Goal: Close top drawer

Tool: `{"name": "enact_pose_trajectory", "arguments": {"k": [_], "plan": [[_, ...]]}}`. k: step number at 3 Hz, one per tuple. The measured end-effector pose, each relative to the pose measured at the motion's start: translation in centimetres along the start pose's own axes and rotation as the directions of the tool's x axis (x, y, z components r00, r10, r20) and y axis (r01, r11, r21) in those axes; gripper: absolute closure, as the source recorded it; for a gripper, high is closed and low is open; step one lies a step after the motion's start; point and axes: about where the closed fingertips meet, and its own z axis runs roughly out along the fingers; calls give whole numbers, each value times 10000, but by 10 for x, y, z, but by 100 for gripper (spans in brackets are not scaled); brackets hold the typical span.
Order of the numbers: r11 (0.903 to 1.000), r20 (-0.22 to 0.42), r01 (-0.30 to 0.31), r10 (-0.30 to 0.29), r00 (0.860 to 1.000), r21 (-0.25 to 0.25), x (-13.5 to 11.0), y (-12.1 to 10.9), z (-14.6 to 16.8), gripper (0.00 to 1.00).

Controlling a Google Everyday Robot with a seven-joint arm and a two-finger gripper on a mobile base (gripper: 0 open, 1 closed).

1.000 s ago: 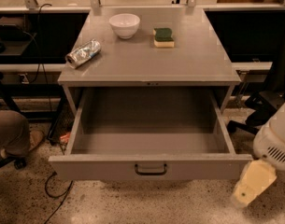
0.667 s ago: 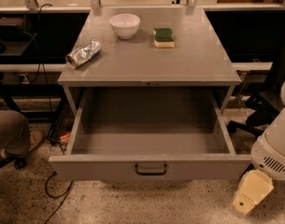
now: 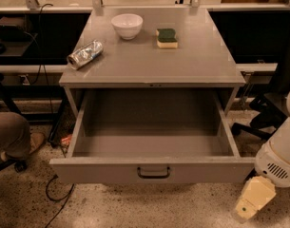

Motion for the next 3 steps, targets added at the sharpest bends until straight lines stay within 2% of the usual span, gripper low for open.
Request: {"name": "enact_pose_trajectory", "arguments": {"k": [1, 2, 3], "plan": [[9935, 114, -491, 505, 9987, -1028, 3, -6, 48, 17], [9893, 661, -960, 1037, 9924, -1102, 0, -18, 74, 42], [9903, 1607, -1259, 1337, 9779, -580, -14, -36, 81, 64]]}}
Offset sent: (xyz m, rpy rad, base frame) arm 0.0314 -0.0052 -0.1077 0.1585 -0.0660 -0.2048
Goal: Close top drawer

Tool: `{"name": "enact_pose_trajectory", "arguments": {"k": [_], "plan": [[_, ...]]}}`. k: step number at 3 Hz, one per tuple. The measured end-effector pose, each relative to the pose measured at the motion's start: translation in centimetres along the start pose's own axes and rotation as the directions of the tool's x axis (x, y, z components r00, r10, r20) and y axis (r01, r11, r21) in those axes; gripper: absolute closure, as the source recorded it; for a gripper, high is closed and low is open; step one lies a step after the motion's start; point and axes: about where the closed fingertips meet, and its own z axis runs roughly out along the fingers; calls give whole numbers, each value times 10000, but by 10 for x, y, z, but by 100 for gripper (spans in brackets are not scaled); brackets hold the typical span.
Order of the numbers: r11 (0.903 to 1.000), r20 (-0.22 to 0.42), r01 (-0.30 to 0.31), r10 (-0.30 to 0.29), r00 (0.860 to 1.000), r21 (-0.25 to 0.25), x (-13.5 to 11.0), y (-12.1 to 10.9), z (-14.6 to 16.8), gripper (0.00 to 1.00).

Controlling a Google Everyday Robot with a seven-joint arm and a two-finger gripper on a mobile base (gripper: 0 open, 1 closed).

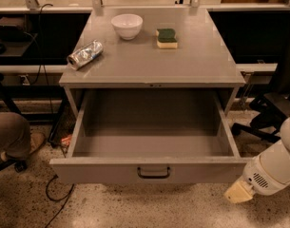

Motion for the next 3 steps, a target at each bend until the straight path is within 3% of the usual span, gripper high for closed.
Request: {"name": "enact_pose_trajectory", "arguments": {"k": [1, 2, 3], "plan": [[9983, 1033, 42, -102, 9946, 580, -27, -14, 1, 87], [9921, 2055, 228, -481, 9775, 1235, -63, -23, -2, 100], [9921, 2055, 229, -482, 9775, 1235, -63, -23, -2, 100]]}}
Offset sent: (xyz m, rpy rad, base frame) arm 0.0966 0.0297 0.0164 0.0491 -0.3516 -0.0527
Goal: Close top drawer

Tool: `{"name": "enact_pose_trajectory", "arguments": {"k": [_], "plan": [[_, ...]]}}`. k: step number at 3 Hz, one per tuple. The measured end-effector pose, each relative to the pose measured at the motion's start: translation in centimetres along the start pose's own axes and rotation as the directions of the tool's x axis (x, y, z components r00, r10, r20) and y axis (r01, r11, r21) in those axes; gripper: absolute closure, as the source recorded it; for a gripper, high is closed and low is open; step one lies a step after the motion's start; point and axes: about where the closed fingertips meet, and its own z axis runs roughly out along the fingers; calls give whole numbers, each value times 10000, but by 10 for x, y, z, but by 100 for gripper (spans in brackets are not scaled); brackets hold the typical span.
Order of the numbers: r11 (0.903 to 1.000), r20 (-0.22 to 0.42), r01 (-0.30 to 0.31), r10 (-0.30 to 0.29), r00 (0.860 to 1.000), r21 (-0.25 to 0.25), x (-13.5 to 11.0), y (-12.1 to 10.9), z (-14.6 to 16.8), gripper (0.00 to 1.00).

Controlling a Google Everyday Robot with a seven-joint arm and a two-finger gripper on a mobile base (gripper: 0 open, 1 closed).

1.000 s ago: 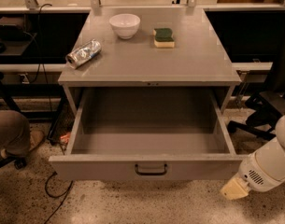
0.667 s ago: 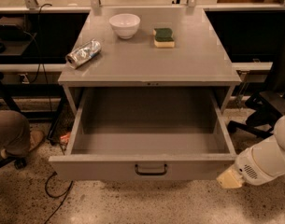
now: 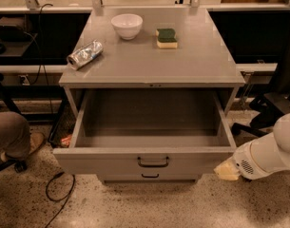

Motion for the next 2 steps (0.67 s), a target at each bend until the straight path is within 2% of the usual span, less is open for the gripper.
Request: {"name": "enact_pose_trajectory", "arguments": {"k": [1, 2], "plan": [[9958, 505, 832, -852, 9951, 393, -34, -12, 9, 100], [9942, 607, 965, -992, 9932, 469, -40, -14, 10, 100]]}}
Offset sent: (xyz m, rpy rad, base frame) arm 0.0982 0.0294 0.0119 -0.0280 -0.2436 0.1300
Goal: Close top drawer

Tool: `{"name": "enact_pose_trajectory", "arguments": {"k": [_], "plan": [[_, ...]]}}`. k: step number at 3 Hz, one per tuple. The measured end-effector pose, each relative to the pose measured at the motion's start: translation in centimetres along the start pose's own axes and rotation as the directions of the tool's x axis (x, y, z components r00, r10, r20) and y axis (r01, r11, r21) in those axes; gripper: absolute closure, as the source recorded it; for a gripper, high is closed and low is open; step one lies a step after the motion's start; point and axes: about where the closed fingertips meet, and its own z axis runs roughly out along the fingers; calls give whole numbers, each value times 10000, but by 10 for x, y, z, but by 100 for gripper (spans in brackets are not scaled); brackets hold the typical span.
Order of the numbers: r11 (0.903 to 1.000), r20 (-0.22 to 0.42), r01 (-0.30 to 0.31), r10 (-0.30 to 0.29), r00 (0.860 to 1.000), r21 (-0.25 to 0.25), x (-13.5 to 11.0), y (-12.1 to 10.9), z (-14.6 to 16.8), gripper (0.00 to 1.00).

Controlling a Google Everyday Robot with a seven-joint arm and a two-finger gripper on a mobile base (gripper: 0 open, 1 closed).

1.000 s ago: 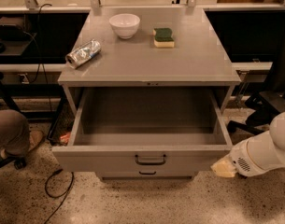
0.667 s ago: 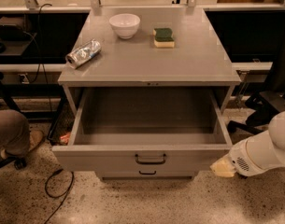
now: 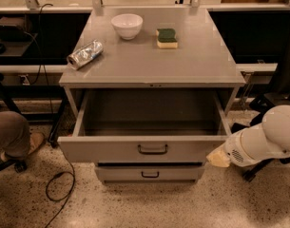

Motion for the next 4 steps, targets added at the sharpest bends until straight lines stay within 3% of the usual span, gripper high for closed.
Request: {"name": "enact_pose_trajectory", "arguments": {"k": [2, 4], "plan": [[9991, 1570, -319, 270, 9872, 289, -52, -36, 23, 100], [9953, 2915, -847, 673, 9542, 474, -100, -65, 40, 100]]}}
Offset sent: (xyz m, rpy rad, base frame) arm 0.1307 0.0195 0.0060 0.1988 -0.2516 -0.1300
